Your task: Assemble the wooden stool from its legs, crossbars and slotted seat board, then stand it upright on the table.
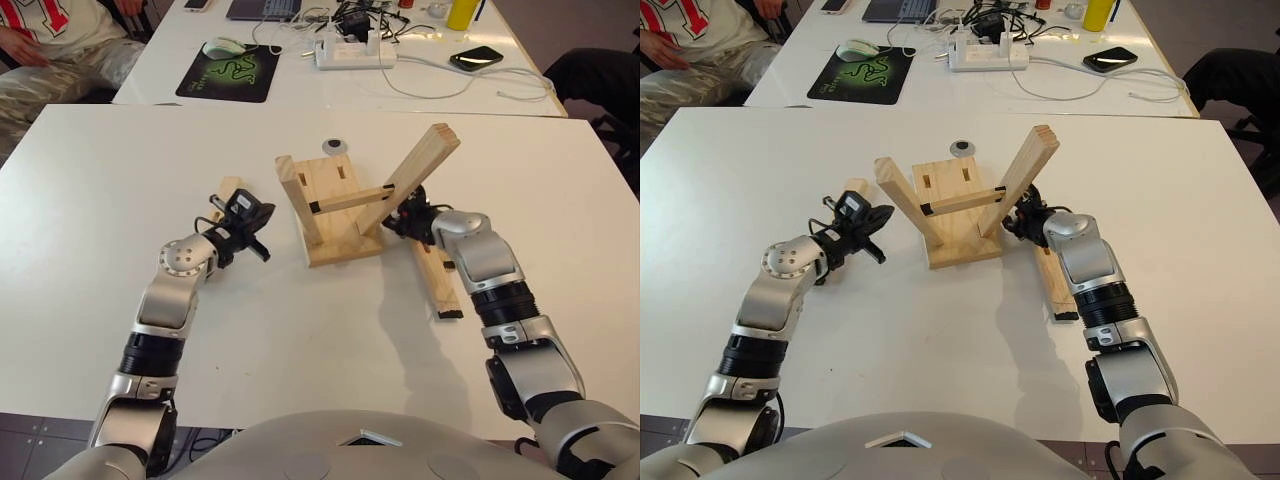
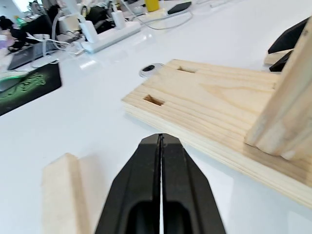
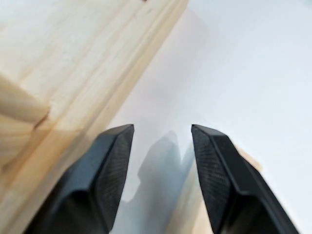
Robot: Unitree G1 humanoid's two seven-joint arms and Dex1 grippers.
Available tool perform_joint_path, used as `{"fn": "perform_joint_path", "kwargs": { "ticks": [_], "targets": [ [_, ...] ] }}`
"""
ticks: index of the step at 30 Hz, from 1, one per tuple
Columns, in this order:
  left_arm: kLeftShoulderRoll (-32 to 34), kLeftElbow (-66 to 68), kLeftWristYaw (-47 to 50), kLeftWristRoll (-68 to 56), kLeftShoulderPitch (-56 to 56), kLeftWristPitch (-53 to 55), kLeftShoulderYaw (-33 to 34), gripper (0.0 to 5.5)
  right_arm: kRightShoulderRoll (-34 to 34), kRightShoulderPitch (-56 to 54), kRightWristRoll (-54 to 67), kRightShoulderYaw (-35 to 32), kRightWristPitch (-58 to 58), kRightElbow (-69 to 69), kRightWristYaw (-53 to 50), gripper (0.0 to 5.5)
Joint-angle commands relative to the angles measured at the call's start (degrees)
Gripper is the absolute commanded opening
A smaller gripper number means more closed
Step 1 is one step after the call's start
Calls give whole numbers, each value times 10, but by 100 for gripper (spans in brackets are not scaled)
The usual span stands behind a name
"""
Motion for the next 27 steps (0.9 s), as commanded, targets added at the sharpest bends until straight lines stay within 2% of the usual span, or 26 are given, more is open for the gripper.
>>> {"fn": "perform_joint_path", "kwargs": {
  "ticks": [1, 5, 9, 13, 18, 22, 27],
  "targets": [
    [-38, -113, 78, -33, -60, 63, 63, 0, -12, -6, -8, -38, -38, -19, -32, 219],
    [-94, -209, 164, -84, -188, 142, 107, 0, -9, -21, -5, -88, -81, -34, -76, 219],
    [-154, -279, 224, -151, -291, 259, 110, 0, 15, -57, 30, -142, -106, -74, -108, 219],
    [-227, -347, 278, -225, -320, 396, 118, 0, 27, -79, 40, -155, -106, -91, -126, 219],
    [-272, -380, 303, -287, -308, 480, 155, 0, 34, -60, 42, -151, -101, -116, -130, 219],
    [-257, -362, 307, -297, -291, 489, 161, 0, 40, -42, 38, -143, -98, -132, -131, 219],
    [-211, -344, 299, -293, -364, 468, 157, 0, 45, -28, 34, -140, -100, -145, -136, 219]
  ]
}}
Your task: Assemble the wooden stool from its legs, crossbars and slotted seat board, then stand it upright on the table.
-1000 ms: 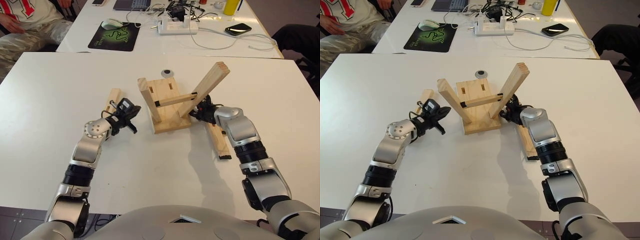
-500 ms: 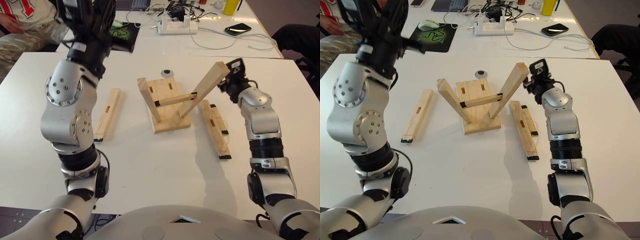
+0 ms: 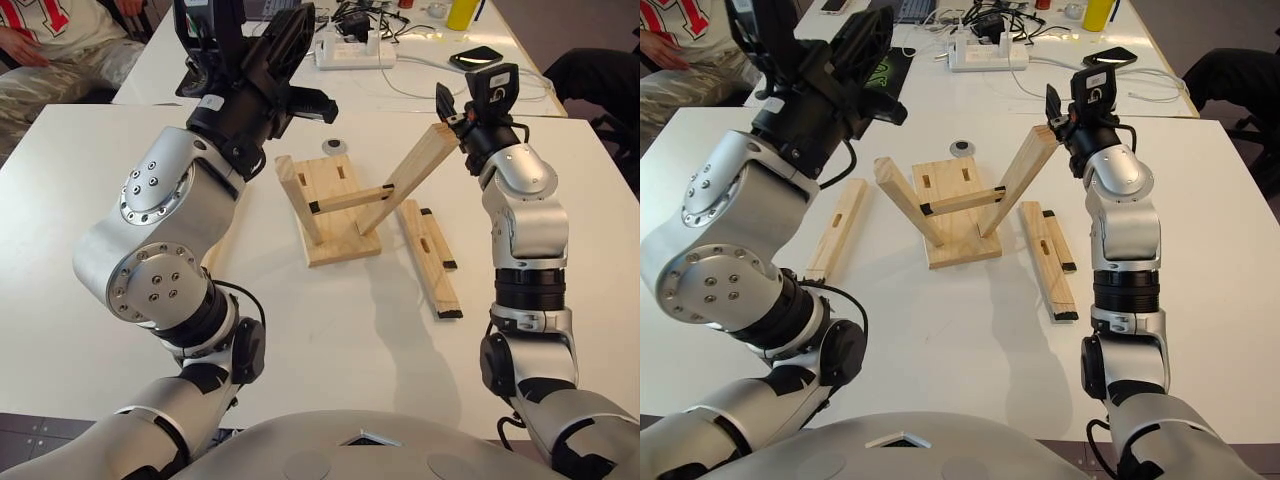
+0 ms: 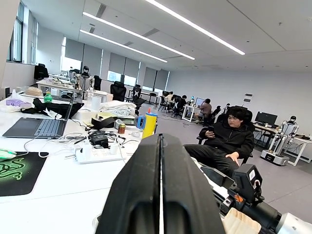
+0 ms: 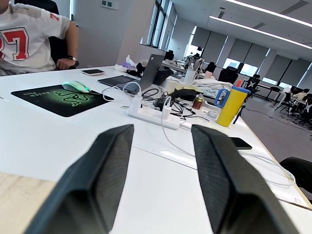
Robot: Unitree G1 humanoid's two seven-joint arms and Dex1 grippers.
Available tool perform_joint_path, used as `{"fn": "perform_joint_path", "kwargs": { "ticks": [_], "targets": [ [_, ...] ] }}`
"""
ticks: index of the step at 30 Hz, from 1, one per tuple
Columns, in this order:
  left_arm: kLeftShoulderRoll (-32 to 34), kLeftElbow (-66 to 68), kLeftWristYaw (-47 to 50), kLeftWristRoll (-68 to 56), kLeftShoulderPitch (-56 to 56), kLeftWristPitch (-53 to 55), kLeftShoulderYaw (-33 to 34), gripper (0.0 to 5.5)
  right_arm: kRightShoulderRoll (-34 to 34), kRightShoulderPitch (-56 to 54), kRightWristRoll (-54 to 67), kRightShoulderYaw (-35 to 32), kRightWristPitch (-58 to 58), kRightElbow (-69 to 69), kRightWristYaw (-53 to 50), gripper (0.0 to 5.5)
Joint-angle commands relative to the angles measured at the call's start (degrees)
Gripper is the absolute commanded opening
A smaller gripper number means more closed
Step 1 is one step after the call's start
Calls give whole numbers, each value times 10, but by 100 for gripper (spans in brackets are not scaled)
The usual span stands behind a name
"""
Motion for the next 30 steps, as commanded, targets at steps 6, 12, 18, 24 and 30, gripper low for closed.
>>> {"fn": "perform_joint_path", "kwargs": {
  "ticks": [6, 12, 18, 24, 30],
  "targets": [
    [70, -5, -7, -7, -57, -8, -7, 0, 5, 9, -3, 7, 5, -15, -3, 219],
    [74, -17, -19, -4, 91, -29, -43, 0, 2, 21, -5, 12, 2, -19, -3, 219],
    [100, 116, -44, 94, 240, -174, -196, 0, 3, 21, -5, 18, 2, -14, 1, 219],
    [111, 75, -32, 91, 120, -189, -136, 0, 1, 18, -7, 17, -1, -7, 3, 219],
    [142, 94, -43, 63, -27, -167, -68, 0, 6, 23, -9, 17, -4, -11, -5, 219]
  ]
}}
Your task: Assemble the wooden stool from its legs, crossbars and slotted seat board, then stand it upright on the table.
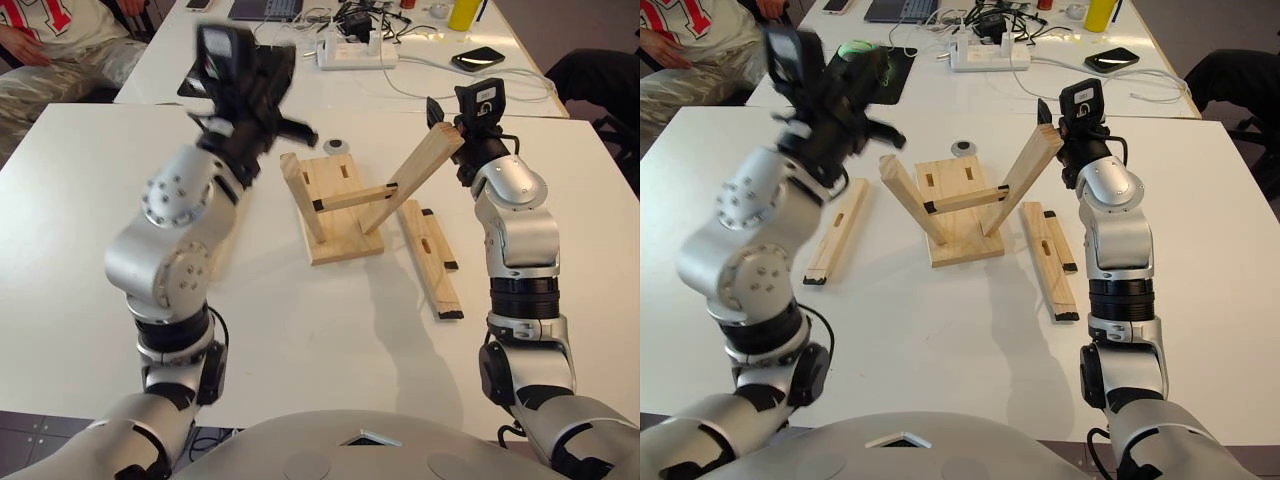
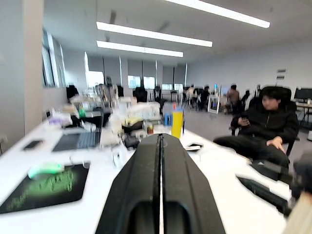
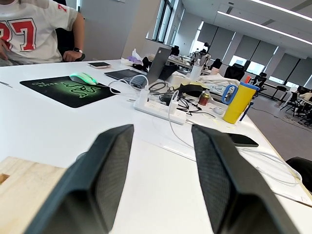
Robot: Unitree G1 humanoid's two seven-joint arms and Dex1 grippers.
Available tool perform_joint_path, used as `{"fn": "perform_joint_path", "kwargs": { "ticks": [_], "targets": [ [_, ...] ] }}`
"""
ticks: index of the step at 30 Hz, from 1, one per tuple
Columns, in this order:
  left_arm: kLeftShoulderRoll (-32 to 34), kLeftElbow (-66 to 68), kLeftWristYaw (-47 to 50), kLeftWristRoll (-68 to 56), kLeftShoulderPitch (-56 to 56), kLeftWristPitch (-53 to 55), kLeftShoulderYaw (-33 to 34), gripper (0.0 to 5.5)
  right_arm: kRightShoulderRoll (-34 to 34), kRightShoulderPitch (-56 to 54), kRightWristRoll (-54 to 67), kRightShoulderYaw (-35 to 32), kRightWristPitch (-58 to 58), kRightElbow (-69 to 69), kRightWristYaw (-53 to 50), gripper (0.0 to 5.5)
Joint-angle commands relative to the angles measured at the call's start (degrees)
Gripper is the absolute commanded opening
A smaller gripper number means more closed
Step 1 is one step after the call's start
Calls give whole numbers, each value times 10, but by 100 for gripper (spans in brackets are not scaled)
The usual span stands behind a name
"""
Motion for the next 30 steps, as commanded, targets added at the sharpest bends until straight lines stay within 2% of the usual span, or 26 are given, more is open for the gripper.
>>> {"fn": "perform_joint_path", "kwargs": {
  "ticks": [1, 5, 7, 13, 16, 20, 26, 30],
  "targets": [
    [20, 27, -9, -16, -89, 11, 29, 0, 5, 4, -2, 2, -4, -5, -5, 219],
    [12, 54, -10, -21, -116, 2, 27, 0, 6, 2, -2, 4, -6, -4, -3, 219],
    [-10, 71, -7, -24, -94, -11, 19, 0, 5, 5, -3, 4, -7, -4, -1, 219],
    [-18, 128, -41, 23, 104, -55, -130, 0, 3, 16, -5, 9, -5, -5, 1, 219],
    [0, 148, -50, 58, 147, -88, -157, 0, 2, 14, -4, 9, -5, -2, 2, 219],
    [1, 136, -47, 59, 103, -104, -118, 0, 2, 14, -4, 8, -6, -1, 1, 219],
    [11, 106, -33, 29, -52, -84, -23, 0, 3, 22, -3, 7, -4, -8, -1, 219],
    [32, 97, -34, 20, -74, -66, 13, 0, 5, 19, -1, 4, -5, -9, -3, 219]
  ]
}}
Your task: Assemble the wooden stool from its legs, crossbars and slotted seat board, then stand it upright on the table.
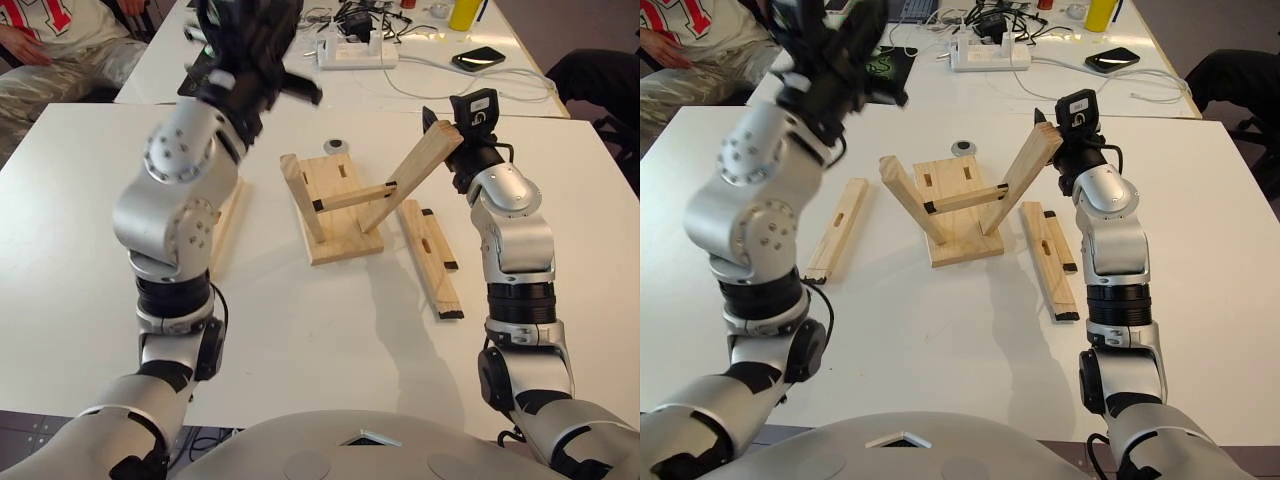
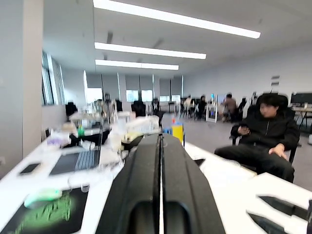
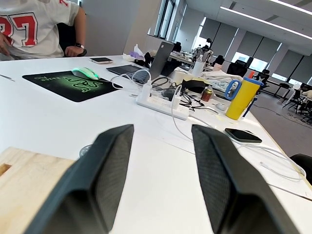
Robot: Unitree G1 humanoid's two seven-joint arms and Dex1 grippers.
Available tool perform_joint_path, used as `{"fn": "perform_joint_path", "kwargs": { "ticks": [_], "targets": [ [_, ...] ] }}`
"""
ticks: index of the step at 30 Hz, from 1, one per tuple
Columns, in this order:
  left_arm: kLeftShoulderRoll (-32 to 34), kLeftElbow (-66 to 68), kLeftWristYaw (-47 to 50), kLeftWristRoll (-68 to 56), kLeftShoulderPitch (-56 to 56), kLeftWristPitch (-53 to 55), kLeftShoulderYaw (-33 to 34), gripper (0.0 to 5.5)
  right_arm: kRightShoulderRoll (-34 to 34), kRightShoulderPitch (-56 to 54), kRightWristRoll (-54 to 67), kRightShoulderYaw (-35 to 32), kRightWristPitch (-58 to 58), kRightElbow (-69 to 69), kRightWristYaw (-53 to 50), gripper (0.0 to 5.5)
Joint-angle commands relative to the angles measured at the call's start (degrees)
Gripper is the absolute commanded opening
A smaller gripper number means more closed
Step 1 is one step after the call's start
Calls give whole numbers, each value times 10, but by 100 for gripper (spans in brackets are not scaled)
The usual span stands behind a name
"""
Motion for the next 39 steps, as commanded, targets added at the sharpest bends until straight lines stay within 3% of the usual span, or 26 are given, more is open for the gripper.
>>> {"fn": "perform_joint_path", "kwargs": {
  "ticks": [1, 5, 9, 14, 18, 21, 25, 28, 33, 39],
  "targets": [
    [25, -3, -4, -5, -1, 20, 26, 0, 1, -2, 2, -6, -2, -7, -4, 219],
    [39, 11, -15, 12, 68, 7, 19, 0, 9, -55, 37, -51, -23, -3, -15, 219],
    [39, 8, -13, 23, 106, -3, 14, 0, 18, -177, 152, -127, -12, -12, -9, 219],
    [31, -6, -6, 26, 128, -2, 16, 0, 13, -309, 338, -188, 77, -58, -5, 219],
    [28, -17, 1, 24, 142, 2, 20, 0, -9, -356, 436, -195, 133, -107, -3, 219],
    [27, -25, 6, 24, 147, 5, 21, 0, -23, -291, 424, -147, 167, -123, 13, 219],
    [24, -31, 11, 23, 143, 7, 21, 0, -78, -106, 307, 6, 183, -99, 63, 219],
    [24, -30, 10, 21, 137, 9, 19, 0, -100, -4, 264, 70, 191, -107, 85, 219],
    [25, -30, 11, 21, 136, 10, 20, 0, -47, -11, 293, 35, 188, -131, 61, 219],
    [26, -25, 10, 24, 146, 4, 22, 0, 34, -109, 372, -82, 138, -130, 2, 219]
  ]
}}
